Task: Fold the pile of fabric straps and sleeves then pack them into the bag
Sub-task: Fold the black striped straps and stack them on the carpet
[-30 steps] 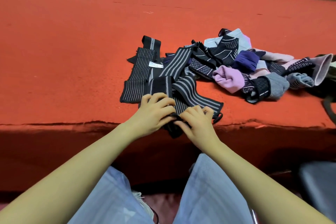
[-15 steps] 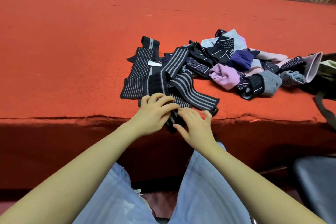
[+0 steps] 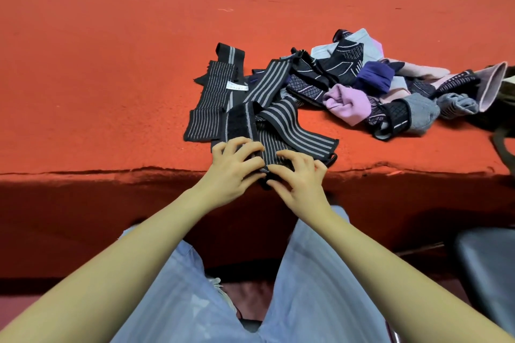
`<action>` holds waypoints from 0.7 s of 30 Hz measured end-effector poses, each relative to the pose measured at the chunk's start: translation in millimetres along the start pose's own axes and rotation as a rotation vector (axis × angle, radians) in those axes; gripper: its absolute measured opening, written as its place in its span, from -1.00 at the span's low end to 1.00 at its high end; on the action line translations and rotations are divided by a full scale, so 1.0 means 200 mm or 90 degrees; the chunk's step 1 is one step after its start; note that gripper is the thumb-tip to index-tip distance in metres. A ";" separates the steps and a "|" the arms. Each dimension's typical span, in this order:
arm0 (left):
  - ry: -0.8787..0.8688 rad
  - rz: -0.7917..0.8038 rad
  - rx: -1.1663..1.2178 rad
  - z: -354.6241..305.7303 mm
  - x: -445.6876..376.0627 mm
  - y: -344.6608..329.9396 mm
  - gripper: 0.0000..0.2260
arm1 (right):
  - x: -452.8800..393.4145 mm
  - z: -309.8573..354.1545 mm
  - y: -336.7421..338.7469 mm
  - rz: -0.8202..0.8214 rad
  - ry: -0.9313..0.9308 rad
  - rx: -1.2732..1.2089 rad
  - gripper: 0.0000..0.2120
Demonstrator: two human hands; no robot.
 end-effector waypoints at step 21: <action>0.125 -0.104 0.001 0.12 -0.14 0.25 -0.90 | -0.21 0.22 0.23 -0.110 0.022 0.055 -0.81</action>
Point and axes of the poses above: each hand's wrist, its own x-axis away from the middle knuckle, its own y-axis out of the back of the hand, z = x × y, the point moved 9 cm from there along -x, towards the middle knuckle, and after that the axes turned 14 degrees about -y, right-handed, at the moved point
